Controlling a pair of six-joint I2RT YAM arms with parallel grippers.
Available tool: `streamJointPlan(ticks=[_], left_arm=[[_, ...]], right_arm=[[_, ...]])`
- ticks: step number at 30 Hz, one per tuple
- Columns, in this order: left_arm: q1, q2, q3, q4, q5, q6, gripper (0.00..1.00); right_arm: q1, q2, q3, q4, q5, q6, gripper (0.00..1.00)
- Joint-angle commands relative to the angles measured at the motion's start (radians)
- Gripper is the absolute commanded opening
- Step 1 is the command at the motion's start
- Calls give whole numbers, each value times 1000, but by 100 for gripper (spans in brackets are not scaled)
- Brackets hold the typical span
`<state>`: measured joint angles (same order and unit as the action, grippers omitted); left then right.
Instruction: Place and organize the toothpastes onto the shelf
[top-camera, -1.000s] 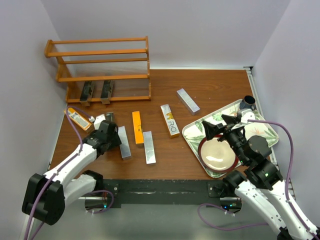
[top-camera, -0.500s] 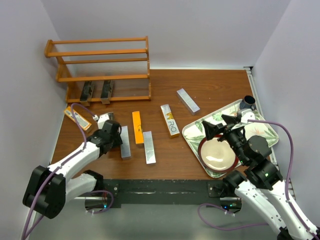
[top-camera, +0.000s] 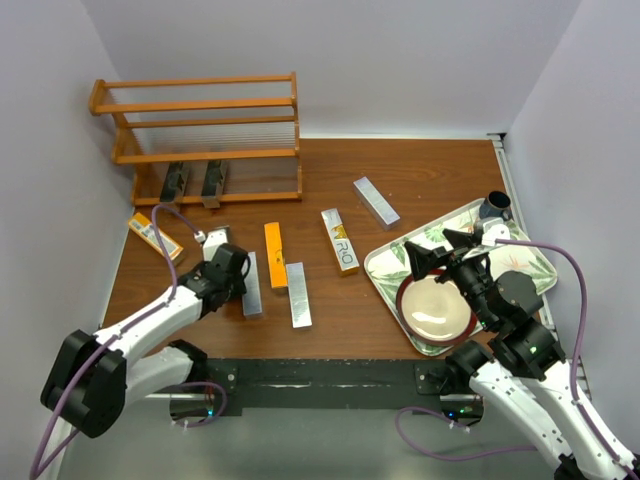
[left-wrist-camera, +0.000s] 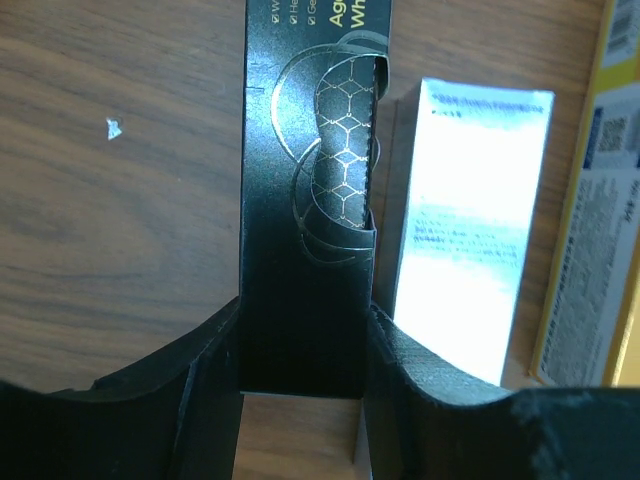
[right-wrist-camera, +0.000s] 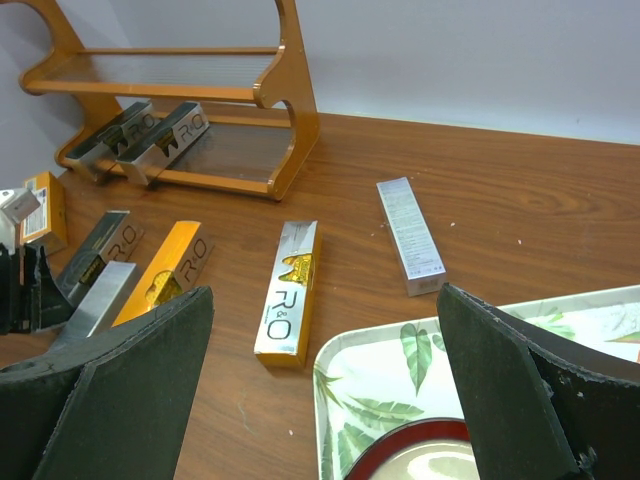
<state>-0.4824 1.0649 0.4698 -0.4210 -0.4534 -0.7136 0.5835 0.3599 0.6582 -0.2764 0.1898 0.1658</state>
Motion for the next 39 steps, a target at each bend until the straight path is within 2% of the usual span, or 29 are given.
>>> streamJointPlan(ticks=[1,6,10,18,20,23,27,39], left_arm=[[-22,-74,90,-51,1,12,28],[-27,-134,157,-93,59,63,28],[-25,-120,234,-65,91,134,28],[-16,151,475,-19,56,305,28],[19,219,509,8,88,328,27],[90,295,558,56,168,344,27],[145,380,621,108,177,382,28],[183,674,811,180,174,440,30]], right_arm=[[6,5,26,36,-15,9,99],[4,2,26,34,-13,8,99],[4,-4,27,28,-7,5,99],[4,-16,31,19,-3,0,99],[6,-18,31,20,2,0,99],[6,-24,31,17,5,0,99],[6,-29,31,13,10,-2,99],[6,-33,31,14,8,-2,99]])
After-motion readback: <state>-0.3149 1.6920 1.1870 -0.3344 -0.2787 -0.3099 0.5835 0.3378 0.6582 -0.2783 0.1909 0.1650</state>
